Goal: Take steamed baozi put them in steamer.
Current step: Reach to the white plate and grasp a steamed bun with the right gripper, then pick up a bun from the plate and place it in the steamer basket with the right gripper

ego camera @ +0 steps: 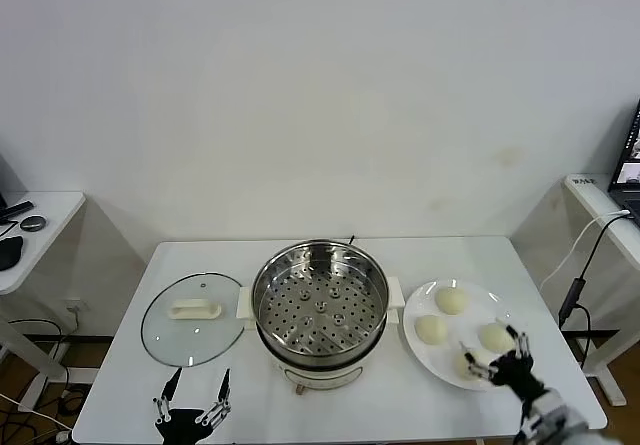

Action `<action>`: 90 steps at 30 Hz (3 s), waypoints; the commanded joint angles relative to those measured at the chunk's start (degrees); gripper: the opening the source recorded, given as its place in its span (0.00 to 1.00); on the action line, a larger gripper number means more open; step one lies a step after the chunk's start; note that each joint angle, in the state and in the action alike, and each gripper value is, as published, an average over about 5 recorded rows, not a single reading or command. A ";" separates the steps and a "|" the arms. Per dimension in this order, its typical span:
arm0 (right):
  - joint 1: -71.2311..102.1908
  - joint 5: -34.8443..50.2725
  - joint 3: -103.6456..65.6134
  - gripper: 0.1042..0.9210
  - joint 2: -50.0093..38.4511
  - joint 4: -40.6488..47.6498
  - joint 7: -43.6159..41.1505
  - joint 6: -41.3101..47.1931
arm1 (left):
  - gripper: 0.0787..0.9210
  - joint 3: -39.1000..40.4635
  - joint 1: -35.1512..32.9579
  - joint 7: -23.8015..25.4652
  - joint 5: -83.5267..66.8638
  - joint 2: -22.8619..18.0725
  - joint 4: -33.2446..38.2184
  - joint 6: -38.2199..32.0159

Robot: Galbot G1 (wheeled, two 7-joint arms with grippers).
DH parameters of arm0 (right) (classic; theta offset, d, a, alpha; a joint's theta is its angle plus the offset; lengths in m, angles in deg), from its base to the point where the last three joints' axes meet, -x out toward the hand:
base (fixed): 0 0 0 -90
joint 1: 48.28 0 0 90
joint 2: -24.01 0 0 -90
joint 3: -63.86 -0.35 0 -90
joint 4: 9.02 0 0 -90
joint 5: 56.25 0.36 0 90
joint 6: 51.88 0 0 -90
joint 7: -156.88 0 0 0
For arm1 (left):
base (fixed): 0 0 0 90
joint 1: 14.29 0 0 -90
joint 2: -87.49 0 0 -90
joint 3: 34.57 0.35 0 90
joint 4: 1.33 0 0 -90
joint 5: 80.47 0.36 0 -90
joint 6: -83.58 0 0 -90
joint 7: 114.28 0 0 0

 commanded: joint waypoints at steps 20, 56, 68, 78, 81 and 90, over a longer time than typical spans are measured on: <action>-75.12 -6.16 71.49 0.88 -7.95 35.30 -45.17 1.88 | 0.88 -1.76 3.10 0.02 3.21 -1.78 -0.39 -1.63; -71.47 -10.37 71.96 0.87 2.86 44.15 -37.51 4.81 | 0.88 -3.12 4.44 0.42 4.55 -2.69 -1.28 -2.28; -72.17 -10.07 72.93 0.59 2.07 42.58 -37.76 4.70 | 0.88 -3.25 3.89 0.41 4.72 -2.75 -0.99 -2.56; -81.80 -2.33 77.93 0.56 -3.87 34.56 -40.97 3.17 | 0.88 -3.29 3.94 0.49 4.66 -2.55 -0.57 -2.52; -89.80 2.41 81.32 0.56 -5.78 31.91 -42.92 1.89 | 0.88 -3.20 4.05 0.55 4.55 -2.31 -0.51 -2.45; -112.62 15.63 94.51 0.56 1.34 29.34 -46.88 -5.83 | 0.88 -3.08 4.72 0.60 4.11 -1.86 -0.12 -2.36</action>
